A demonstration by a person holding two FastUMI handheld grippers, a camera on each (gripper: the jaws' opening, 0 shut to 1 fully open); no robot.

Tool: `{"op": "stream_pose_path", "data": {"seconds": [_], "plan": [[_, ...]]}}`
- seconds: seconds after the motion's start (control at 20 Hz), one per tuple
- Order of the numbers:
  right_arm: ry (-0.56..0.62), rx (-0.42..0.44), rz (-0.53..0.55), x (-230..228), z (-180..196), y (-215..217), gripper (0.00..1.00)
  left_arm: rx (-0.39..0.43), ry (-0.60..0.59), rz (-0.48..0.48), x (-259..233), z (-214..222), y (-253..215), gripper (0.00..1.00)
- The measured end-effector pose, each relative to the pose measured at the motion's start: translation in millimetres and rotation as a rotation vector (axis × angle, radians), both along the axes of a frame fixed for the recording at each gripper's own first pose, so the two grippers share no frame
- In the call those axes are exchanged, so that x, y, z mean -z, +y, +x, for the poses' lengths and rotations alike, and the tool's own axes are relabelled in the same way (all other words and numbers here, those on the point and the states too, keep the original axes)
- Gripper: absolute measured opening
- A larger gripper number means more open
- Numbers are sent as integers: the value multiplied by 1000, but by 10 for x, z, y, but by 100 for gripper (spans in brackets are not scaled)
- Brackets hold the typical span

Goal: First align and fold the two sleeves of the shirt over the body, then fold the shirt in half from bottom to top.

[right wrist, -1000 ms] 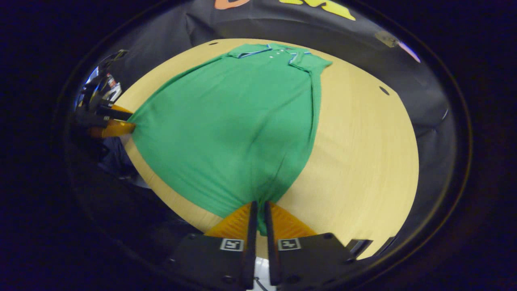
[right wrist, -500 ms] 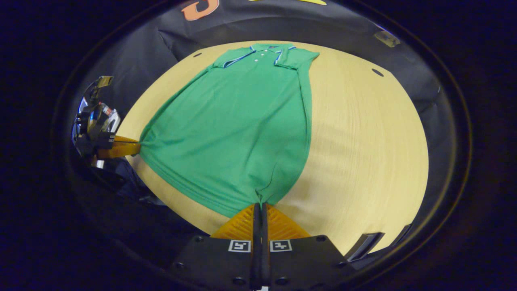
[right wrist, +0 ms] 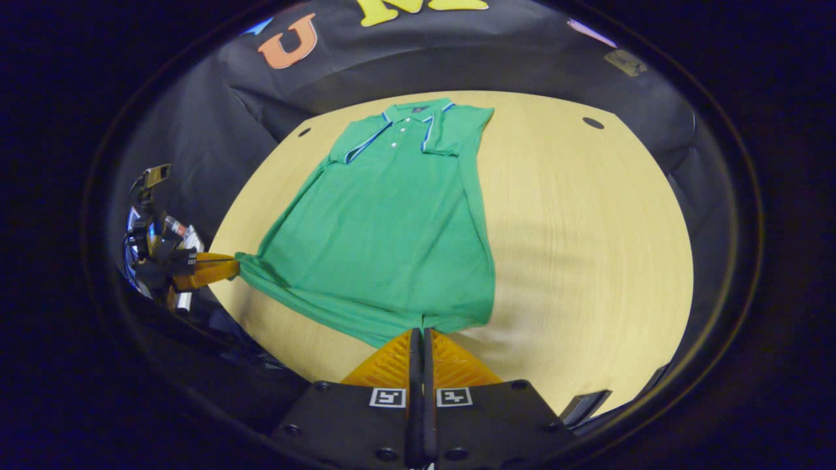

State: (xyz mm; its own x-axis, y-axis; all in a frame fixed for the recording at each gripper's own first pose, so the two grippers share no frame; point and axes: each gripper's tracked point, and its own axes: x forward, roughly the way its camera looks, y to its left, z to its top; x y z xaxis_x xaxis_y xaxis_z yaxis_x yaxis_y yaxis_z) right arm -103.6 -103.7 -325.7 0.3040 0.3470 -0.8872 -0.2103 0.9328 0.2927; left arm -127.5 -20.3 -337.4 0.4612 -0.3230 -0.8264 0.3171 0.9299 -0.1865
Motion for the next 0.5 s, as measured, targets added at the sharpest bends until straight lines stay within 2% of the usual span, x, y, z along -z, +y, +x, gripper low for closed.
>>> {"op": "stream_pose_path", "data": {"seconds": [0.35,0.5], "plan": [[-79,58,65,-359,588,11,2,-58,-89,-39,-360,687,42,3],[-106,88,90,-495,834,-22,2,-59,-130,-39,-513,951,52,3]]}}
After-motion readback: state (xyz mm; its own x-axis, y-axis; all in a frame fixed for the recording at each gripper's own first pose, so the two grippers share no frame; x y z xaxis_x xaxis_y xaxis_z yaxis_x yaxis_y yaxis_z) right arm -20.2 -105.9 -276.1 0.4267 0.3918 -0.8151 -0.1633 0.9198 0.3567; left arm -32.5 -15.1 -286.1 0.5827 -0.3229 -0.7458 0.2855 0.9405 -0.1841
